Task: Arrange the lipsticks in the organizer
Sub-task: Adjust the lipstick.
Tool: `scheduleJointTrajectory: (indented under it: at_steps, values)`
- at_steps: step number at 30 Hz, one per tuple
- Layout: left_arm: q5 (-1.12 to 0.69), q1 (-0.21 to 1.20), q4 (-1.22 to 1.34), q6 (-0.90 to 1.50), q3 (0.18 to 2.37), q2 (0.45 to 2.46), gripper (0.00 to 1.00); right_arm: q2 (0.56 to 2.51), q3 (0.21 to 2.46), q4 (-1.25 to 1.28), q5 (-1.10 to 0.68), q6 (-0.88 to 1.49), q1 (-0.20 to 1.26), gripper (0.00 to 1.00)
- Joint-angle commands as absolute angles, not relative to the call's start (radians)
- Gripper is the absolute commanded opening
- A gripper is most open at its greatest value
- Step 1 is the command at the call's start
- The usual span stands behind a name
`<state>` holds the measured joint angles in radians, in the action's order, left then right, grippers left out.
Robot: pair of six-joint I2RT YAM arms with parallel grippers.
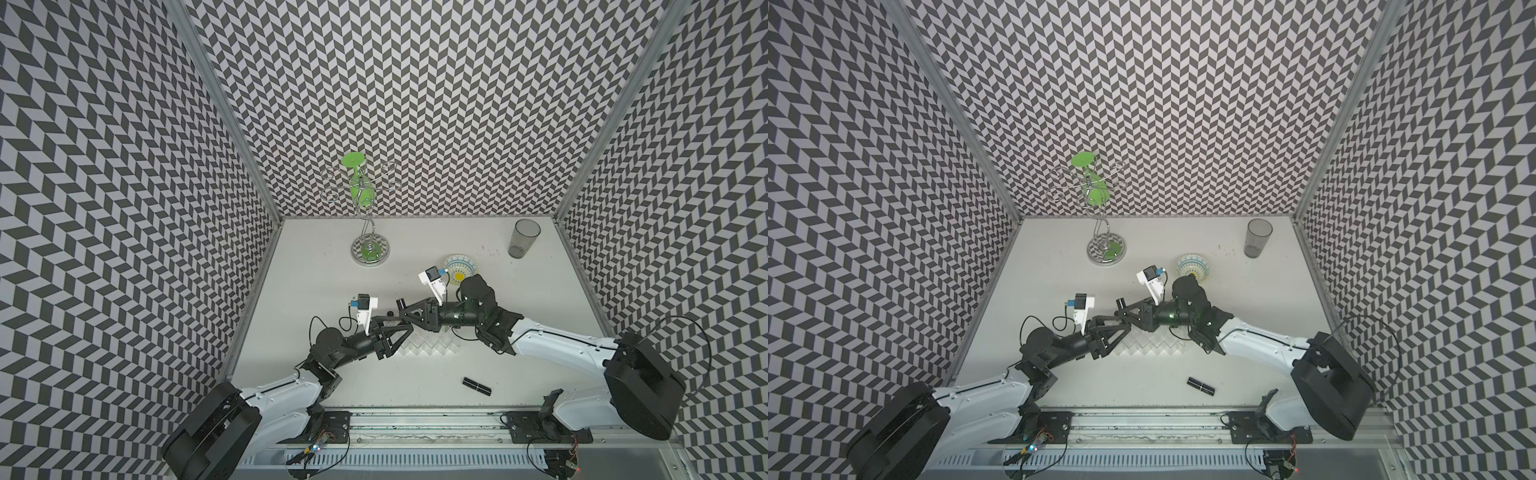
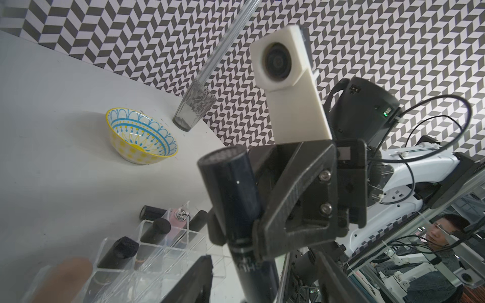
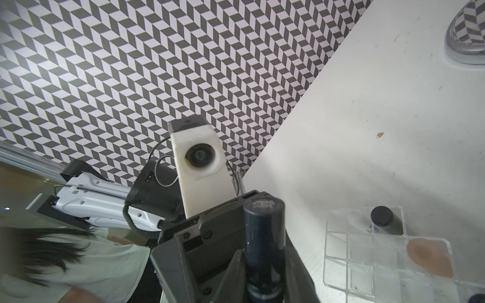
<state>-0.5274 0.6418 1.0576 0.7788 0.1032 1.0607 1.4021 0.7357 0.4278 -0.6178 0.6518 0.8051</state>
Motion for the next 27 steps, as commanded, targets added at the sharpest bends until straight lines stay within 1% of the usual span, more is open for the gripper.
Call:
scheduleJointTrajectory:
  at_steps: [1,4,7,12,17,20,24,27]
  values:
    - [-0.508,0.649,1.046,0.759,0.109,1.078,0.65,1.401,0.731,0.523,-0.599,0.665,0.813,0.16]
    - [-0.518,0.649,1.101,0.772,0.106,1.116,0.6,1.418,0.724,0.552,-0.607,0.678,0.819,0.16]
    - [-0.525,0.65,1.13,0.778,0.107,1.145,0.49,1.43,0.724,0.545,-0.607,0.671,0.825,0.17]
    - [-0.521,0.65,1.16,0.785,0.095,1.147,0.44,1.421,0.711,0.531,-0.579,0.657,0.827,0.18]
    - [-0.511,0.65,1.145,0.785,0.092,1.127,0.36,1.433,0.703,0.548,-0.572,0.658,0.828,0.18]
    - [-0.511,0.65,1.137,0.786,0.091,1.117,0.35,1.443,0.7,0.555,-0.571,0.661,0.831,0.18]
    - [-0.508,0.65,1.128,0.78,0.091,1.118,0.29,1.452,0.703,0.562,-0.574,0.661,0.836,0.19]
    - [-0.507,0.65,1.128,0.779,0.094,1.124,0.27,1.455,0.706,0.558,-0.574,0.66,0.84,0.19]
